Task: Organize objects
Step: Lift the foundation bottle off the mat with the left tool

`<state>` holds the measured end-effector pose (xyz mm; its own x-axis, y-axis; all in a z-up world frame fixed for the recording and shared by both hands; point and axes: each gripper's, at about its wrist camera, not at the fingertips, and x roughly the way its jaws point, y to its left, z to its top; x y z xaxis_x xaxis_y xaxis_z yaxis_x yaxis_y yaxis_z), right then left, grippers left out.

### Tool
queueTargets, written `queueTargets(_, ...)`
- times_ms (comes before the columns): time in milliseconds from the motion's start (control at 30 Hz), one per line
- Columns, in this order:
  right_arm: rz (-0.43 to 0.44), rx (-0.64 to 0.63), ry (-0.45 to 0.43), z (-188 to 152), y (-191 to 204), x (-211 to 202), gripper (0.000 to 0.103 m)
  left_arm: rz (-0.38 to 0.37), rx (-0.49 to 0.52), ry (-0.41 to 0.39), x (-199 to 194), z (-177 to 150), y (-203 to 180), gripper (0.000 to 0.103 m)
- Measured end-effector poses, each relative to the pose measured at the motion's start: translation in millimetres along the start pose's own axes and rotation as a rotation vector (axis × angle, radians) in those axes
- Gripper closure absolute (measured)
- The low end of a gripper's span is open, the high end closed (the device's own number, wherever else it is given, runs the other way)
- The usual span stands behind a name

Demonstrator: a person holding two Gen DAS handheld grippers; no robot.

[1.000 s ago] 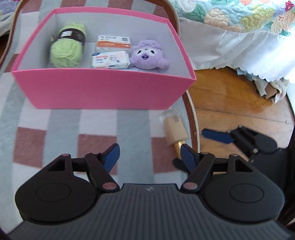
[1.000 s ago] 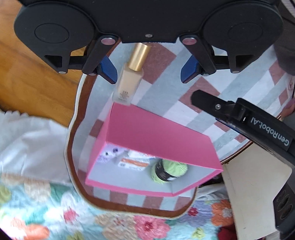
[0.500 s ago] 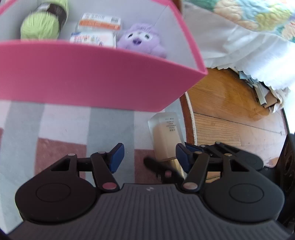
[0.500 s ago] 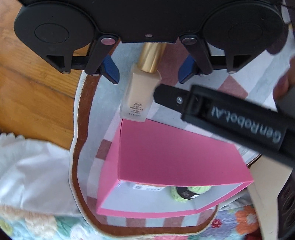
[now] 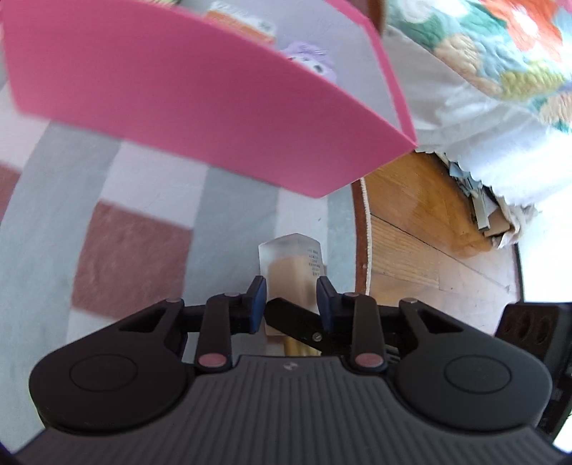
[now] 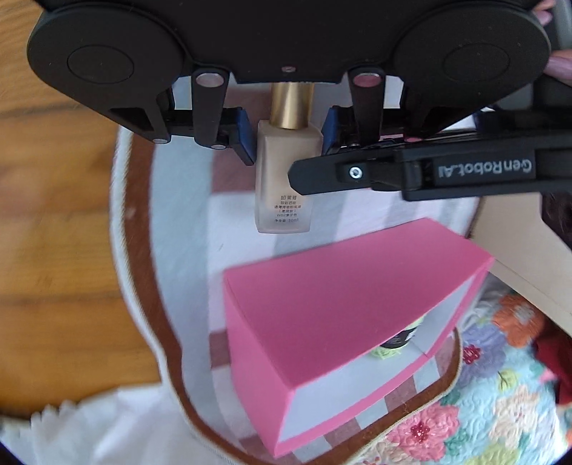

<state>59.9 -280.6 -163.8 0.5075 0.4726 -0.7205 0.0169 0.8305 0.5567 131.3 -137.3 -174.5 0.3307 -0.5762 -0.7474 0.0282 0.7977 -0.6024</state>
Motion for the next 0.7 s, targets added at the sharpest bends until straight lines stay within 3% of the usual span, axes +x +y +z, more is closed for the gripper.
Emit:
queueTargets(300,0.034,0.032,0.034,-7,4,2,0.059,0.008,-0.025,0.006,-2,-5,7,0.060)
queueTargets(367,0.047,0.040,0.038,-7,3,2,0.059,0.002,-0.022,-0.002,-3,-6,7,0.064)
queueTargets(433,0.052,0.033,0.043,-6,3,2,0.059,-0.012,-0.007,-0.065,-9,-11,5,0.080)
queueTargets(533,0.034,-0.031,0.050,-7,8,1,0.059,0.018,0.056,-0.081,-9,-13,-4,0.081)
queueTargets(700,-0.016,-0.117,0.050,-10,21,1,0.059,0.007,0.006,-0.058,-6,-9,1,0.075)
